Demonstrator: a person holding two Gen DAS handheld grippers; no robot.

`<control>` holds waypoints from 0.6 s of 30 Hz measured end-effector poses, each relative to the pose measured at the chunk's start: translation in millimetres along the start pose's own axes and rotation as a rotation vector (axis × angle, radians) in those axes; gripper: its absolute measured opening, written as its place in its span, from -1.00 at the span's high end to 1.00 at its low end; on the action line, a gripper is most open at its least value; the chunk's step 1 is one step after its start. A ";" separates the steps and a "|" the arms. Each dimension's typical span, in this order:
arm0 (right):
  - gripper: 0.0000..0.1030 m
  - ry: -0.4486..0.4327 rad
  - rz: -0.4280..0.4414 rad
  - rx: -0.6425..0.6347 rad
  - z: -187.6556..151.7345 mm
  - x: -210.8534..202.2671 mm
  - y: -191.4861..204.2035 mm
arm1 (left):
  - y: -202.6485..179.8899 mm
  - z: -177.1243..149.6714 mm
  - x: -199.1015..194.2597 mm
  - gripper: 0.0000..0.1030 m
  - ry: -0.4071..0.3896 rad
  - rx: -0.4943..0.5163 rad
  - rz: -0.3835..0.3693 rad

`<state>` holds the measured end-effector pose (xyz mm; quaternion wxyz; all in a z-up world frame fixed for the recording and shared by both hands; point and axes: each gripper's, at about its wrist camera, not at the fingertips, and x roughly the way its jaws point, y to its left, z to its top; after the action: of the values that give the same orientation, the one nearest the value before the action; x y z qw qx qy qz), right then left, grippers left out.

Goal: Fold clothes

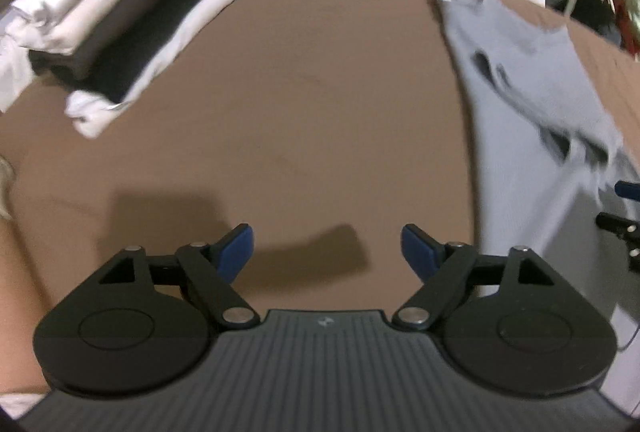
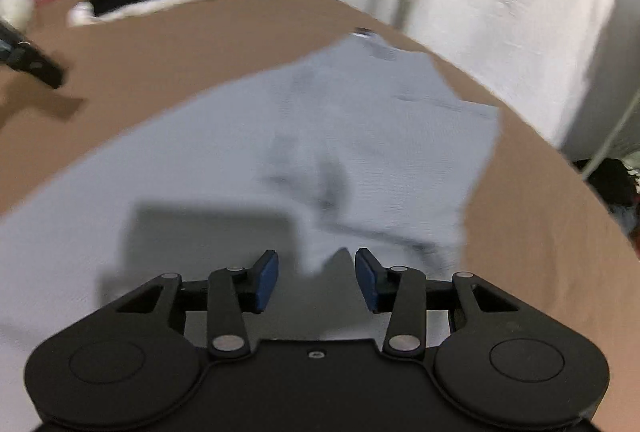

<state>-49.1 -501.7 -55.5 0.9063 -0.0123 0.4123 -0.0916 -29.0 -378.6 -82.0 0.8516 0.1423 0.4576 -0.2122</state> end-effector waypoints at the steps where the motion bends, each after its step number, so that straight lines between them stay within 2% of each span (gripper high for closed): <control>1: 0.07 0.001 0.049 0.050 -3.4 -5.9 8.1 | 2.4 -10.3 -1.7 -0.71 0.021 -0.005 -0.032; 3: 0.07 0.015 0.136 0.146 -11.2 -15.9 24.5 | 6.0 -31.8 -3.7 -0.71 0.064 -0.031 -0.126; 4: 0.07 0.053 0.151 0.182 -17.6 -16.2 33.1 | 7.9 -42.6 -4.6 -0.71 0.085 -0.044 -0.174; 6: 0.03 0.098 0.129 0.209 -30.1 -23.0 50.8 | 8.8 -61.5 -5.2 -0.71 0.124 -0.064 -0.272; 9: -0.04 0.120 0.098 0.251 -50.6 -50.1 63.9 | -3.6 -78.5 -4.7 -0.71 0.170 -0.036 -0.356; 12: -0.04 0.130 0.128 0.397 -82.1 -86.6 57.0 | -23.2 -102.3 -4.0 -0.71 0.237 0.028 -0.468; 14: -0.05 0.058 0.116 0.498 -104.2 -114.1 49.7 | -34.6 -120.2 0.2 -0.69 0.290 0.030 -0.485; 16: -0.09 -0.032 0.096 0.586 -124.9 -141.3 42.8 | -41.1 -128.2 -3.0 -0.69 0.283 0.059 -0.493; 17: -0.15 -0.039 0.090 0.630 -134.4 -151.1 39.6 | -41.0 -130.9 -5.5 -0.65 0.286 0.057 -0.524; 18: -0.15 -0.023 0.082 0.665 -142.2 -157.5 37.2 | -40.9 -133.5 -8.1 -0.52 0.289 0.056 -0.555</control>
<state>-251.3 -429.9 -35.6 0.8682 0.2999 0.3498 -0.1843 -149.1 -354.0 -149.3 0.6832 0.0641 0.5892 -0.4266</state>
